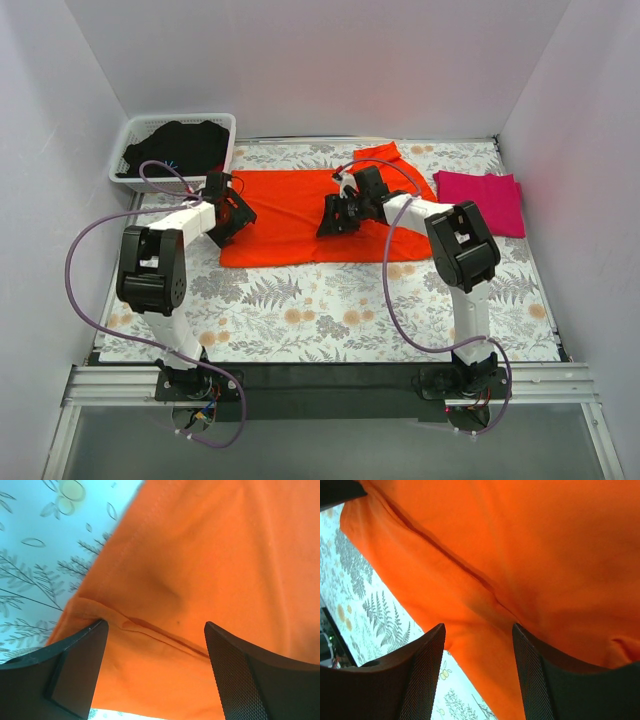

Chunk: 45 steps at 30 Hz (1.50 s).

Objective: Fold and stack the t-shirts
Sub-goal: Fold the tshirt

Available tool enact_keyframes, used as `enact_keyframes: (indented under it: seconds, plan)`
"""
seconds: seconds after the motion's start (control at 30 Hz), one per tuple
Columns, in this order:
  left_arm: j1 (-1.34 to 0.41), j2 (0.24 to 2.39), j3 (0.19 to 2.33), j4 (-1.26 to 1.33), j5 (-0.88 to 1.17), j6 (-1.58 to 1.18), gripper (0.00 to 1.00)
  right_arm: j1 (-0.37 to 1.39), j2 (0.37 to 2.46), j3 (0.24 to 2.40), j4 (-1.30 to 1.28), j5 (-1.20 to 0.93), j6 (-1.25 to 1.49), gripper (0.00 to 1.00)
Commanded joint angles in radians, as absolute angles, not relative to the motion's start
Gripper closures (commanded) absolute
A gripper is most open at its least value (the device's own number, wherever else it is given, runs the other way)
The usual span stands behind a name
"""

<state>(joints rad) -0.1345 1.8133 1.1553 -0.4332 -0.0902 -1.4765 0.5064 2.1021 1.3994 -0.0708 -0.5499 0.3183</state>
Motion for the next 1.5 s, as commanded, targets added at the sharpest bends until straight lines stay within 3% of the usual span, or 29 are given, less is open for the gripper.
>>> enact_keyframes:
  seconds: [0.0, 0.37, 0.5, 0.67, 0.93, 1.17, 1.3, 1.47]
  plan:
    - [-0.107, 1.813, 1.193, -0.448, -0.144, -1.46, 0.28, 0.47, 2.102, 1.445, -0.04, -0.496, 0.325, 0.46]
    - [-0.104, 1.505, 1.037, -0.543, -0.227, -1.344, 0.21, 0.35, 1.758, 1.214, -0.171, -0.322, 0.298, 0.44]
    - [-0.107, 1.422, 0.944, -0.558, -0.219, -1.332, 0.2, 0.221, 1.625, 1.068, -0.23, -0.23, 0.339, 0.43]
    - [-0.11, 1.453, 0.887, -0.555, -0.195, -1.345, 0.2, 0.088, 1.459, 0.864, -0.255, -0.126, 0.356, 0.38]
    - [-0.126, 1.538, 0.896, -0.517, -0.181, -1.348, 0.26, -0.078, 1.333, 0.746, -0.235, -0.093, 0.393, 0.39]
    - [-0.137, 1.594, 0.884, -0.505, -0.201, -1.353, 0.45, -0.135, 1.365, 0.692, -0.152, -0.185, 0.433, 0.42]
    - [-0.138, 1.598, 0.859, -0.492, -0.232, -1.342, 0.62, -0.155, 1.384, 0.666, -0.106, -0.212, 0.448, 0.43]
    - [-0.138, 1.609, 0.848, -0.479, -0.247, -1.325, 0.73, -0.179, 1.414, 0.617, -0.009, -0.287, 0.489, 0.46]
